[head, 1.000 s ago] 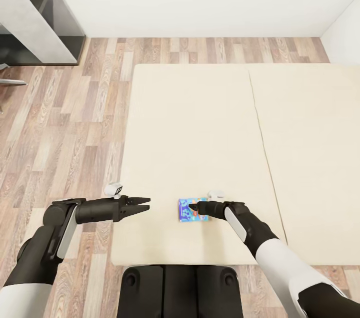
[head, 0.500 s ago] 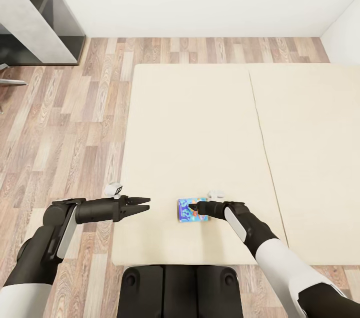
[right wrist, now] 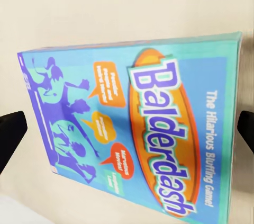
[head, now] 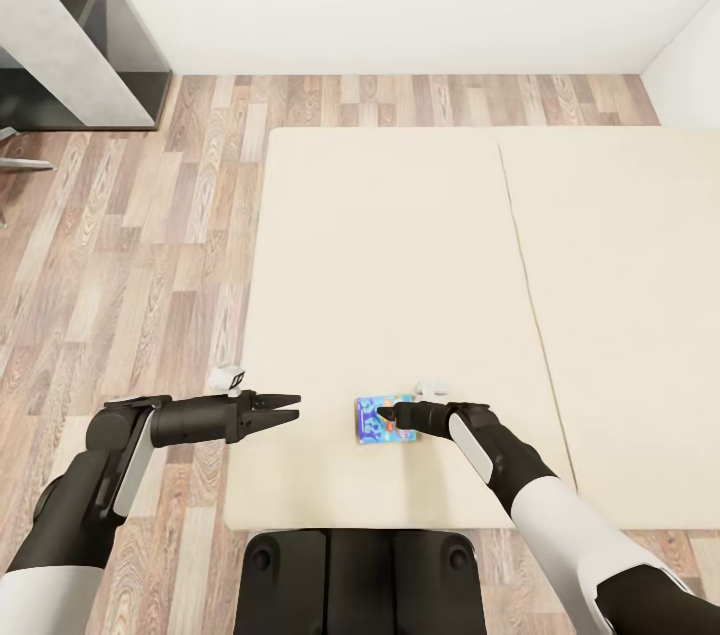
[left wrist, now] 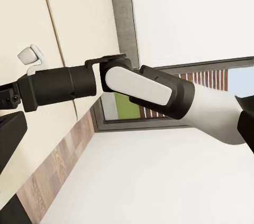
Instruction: Put all the toys in the child's room - the three board games (two on the bed and one on the table), the two jigsaw puzzles on the table, and the tennis ball on the table - inside the toy box on the table in the child's room.
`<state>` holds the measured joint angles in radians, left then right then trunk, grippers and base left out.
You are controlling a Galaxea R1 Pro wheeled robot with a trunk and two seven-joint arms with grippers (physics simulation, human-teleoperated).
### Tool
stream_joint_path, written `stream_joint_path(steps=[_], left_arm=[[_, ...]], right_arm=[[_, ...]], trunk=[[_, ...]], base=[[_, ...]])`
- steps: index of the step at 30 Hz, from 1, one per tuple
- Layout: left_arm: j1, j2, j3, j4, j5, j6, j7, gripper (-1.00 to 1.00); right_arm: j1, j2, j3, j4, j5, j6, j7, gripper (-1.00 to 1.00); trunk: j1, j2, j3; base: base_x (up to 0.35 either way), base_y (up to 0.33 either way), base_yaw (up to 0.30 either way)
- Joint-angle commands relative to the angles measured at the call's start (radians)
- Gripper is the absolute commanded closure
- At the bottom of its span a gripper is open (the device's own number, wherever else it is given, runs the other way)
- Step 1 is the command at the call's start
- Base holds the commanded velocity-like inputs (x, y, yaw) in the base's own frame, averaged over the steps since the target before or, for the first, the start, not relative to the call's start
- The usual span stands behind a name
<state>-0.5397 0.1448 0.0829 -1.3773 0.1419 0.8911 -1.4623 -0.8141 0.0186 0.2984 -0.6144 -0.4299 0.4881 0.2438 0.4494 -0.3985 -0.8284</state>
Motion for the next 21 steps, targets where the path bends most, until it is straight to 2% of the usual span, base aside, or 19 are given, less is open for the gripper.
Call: stream_joint_path(steps=[1,21], left_arm=[[0.000,0.001,0.000,0.000,0.001,0.010,-0.003,-1.00],[0.000,0.001,0.000,0.000,0.001,0.010,-0.003,-1.00]], right_arm=[[0.000,0.000,0.001,-0.001,-0.003,0.004,0.000,-1.00],[0.000,0.000,0.001,-0.001,-0.003,0.004,0.002,-1.00]], trunk=[[0.001,-0.002,-0.001],[0.001,-0.002,-0.001]], base=[[0.000,0.068,0.000],[0.000,0.090,0.000]])
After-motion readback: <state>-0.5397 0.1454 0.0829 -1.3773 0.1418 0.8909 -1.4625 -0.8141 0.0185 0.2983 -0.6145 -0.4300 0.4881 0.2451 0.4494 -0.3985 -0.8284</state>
